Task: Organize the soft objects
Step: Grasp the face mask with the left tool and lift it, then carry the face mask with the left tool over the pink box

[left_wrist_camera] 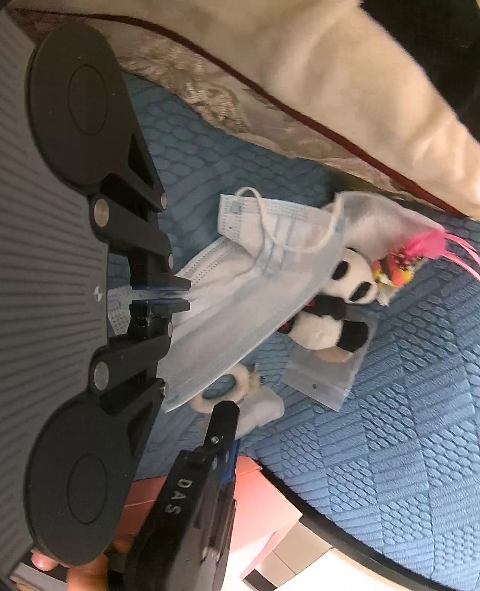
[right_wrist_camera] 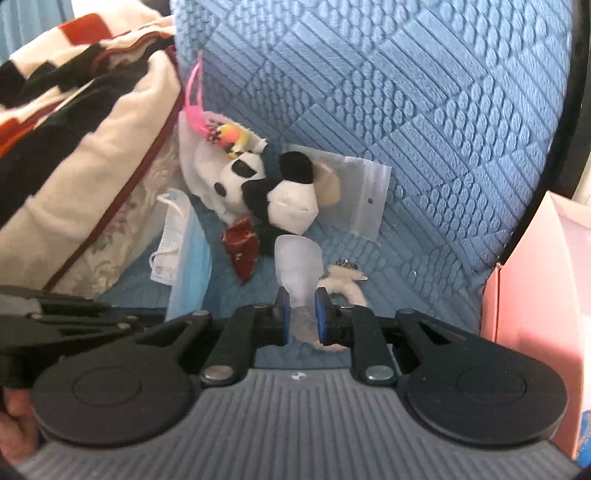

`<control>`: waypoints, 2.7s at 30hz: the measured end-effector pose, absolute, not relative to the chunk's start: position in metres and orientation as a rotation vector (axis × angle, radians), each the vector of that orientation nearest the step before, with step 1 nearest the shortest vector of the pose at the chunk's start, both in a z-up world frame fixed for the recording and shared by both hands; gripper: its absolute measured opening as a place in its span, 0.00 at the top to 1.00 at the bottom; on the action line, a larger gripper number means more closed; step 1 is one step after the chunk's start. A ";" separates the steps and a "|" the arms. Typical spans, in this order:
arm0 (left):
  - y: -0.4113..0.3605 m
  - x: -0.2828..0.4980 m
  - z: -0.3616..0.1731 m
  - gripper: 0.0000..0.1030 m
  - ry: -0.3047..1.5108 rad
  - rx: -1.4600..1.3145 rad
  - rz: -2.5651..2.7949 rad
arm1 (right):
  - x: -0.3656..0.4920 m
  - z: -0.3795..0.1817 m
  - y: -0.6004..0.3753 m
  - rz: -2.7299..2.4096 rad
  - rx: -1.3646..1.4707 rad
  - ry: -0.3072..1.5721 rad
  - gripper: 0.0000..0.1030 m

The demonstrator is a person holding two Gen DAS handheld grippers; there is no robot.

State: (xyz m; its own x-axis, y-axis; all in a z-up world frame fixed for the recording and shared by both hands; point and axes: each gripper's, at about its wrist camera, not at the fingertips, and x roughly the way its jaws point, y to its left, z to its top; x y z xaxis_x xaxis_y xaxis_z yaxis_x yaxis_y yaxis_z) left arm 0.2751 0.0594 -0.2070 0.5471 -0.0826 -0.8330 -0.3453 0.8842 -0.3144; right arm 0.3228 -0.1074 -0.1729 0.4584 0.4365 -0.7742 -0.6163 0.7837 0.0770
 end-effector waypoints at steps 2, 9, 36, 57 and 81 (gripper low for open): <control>0.065 0.275 -0.208 0.95 0.999 -0.520 0.171 | 0.318 -0.174 -0.105 0.657 -0.241 0.880 0.82; 0.083 0.277 -0.211 0.92 0.990 -0.666 0.191 | 0.304 -0.174 -0.097 0.711 -0.221 0.886 0.82; 0.083 0.302 -0.231 0.30 0.932 -0.718 0.217 | 0.292 -0.203 -0.077 0.704 -0.393 0.949 0.82; 0.074 0.306 -0.235 0.83 0.973 -0.631 0.198 | 0.294 -0.202 -0.075 0.723 -0.348 0.972 0.82; 0.072 0.282 -0.206 0.92 0.926 -0.581 0.213 | 0.281 -0.170 -0.104 0.597 -0.283 0.900 0.84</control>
State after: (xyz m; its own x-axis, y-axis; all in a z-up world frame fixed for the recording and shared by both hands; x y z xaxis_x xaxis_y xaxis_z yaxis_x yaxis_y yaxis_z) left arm 0.2821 0.0723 -0.2060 0.5932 -0.0708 -0.8019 -0.4136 0.8278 -0.3790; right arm 0.2808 -0.1036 -0.1696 0.4752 0.3658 -0.8002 -0.5953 0.8034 0.0137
